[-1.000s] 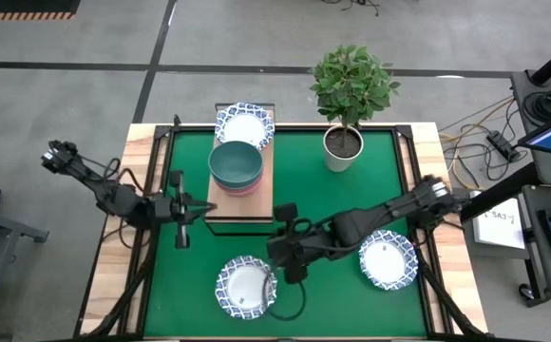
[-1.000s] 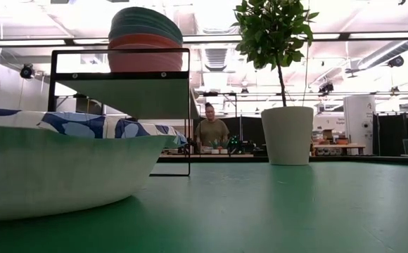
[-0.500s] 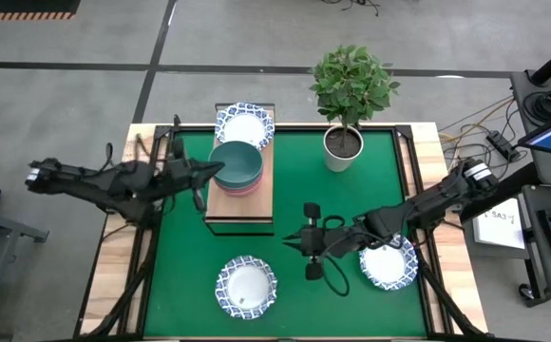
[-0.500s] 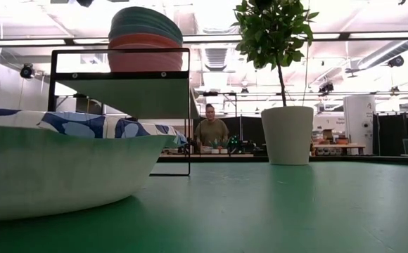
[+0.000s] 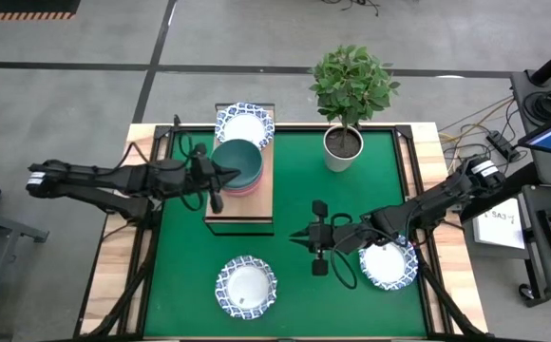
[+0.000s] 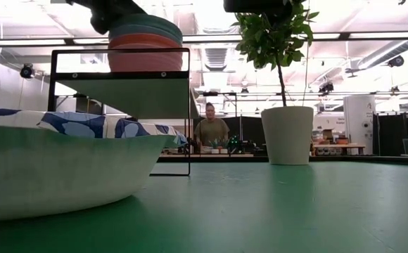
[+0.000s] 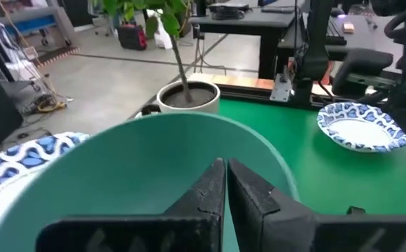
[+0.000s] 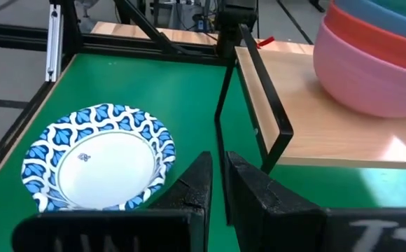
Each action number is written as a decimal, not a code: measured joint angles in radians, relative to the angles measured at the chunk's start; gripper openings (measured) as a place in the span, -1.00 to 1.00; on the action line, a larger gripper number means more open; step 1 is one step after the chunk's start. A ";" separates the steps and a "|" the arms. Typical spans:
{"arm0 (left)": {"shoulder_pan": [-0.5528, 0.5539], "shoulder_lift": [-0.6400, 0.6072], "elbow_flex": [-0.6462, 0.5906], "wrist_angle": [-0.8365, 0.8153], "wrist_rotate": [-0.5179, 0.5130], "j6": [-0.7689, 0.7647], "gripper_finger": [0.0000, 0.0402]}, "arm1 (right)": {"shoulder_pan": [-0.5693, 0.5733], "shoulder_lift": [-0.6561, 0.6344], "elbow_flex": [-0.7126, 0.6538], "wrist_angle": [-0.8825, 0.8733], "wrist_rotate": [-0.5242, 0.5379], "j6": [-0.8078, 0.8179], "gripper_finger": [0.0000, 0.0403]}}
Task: Place and stack bowls onto a shelf
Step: Stack the green bowl on top of the blue bowl on the shelf, then stack the white patterned bowl on top of the white patterned bowl on the shelf
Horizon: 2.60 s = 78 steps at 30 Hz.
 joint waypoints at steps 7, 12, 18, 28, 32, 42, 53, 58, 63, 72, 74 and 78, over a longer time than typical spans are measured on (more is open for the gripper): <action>0.000 0.024 0.028 -0.009 0.015 -0.015 -1.00 | 0.000 0.002 0.000 0.000 0.000 -0.017 -0.84; 0.000 0.020 0.097 -0.050 0.015 0.049 -1.00 | 0.000 0.003 0.000 -0.002 0.000 -0.015 -0.84; -0.020 0.010 0.152 -0.110 0.087 0.014 -1.00 | 0.017 0.004 0.000 -0.008 0.000 -0.007 -0.84; -0.292 0.040 0.183 -0.254 0.245 -0.271 -1.00 | 0.082 -0.004 -0.010 -0.094 0.000 -0.035 -0.84; -0.408 0.085 0.262 -0.456 0.251 -0.554 -1.00 | 0.080 -0.043 -0.010 -0.161 0.001 -0.066 -0.84; -0.576 0.318 0.262 -0.617 0.394 -1.182 -1.00 | 0.080 -0.139 -0.102 -0.092 0.000 -0.194 -0.84; -0.568 0.584 0.262 -0.623 0.449 -1.394 -0.71 | 0.081 -0.185 -0.200 -0.030 -0.009 -0.181 -0.84; -0.558 0.657 0.262 -0.623 0.399 -1.436 -0.40 | 0.097 -0.208 -0.204 -0.031 -0.009 -0.174 -0.84; -0.552 0.702 0.263 -0.623 0.391 -1.437 -0.18 | 0.127 -0.213 -0.204 -0.030 -0.009 -0.171 -0.84; -0.552 0.769 0.263 -0.604 0.385 -1.436 -0.21 | 0.135 -0.213 -0.204 -0.025 0.000 -0.160 -0.84; -0.552 0.778 0.263 -0.596 0.385 -1.437 -0.28 | 0.135 -0.213 -0.204 -0.025 -0.001 -0.160 -0.84; -0.552 0.784 0.269 -0.594 0.385 -1.437 -0.52 | 0.135 -0.213 -0.204 -0.024 0.000 -0.159 -0.84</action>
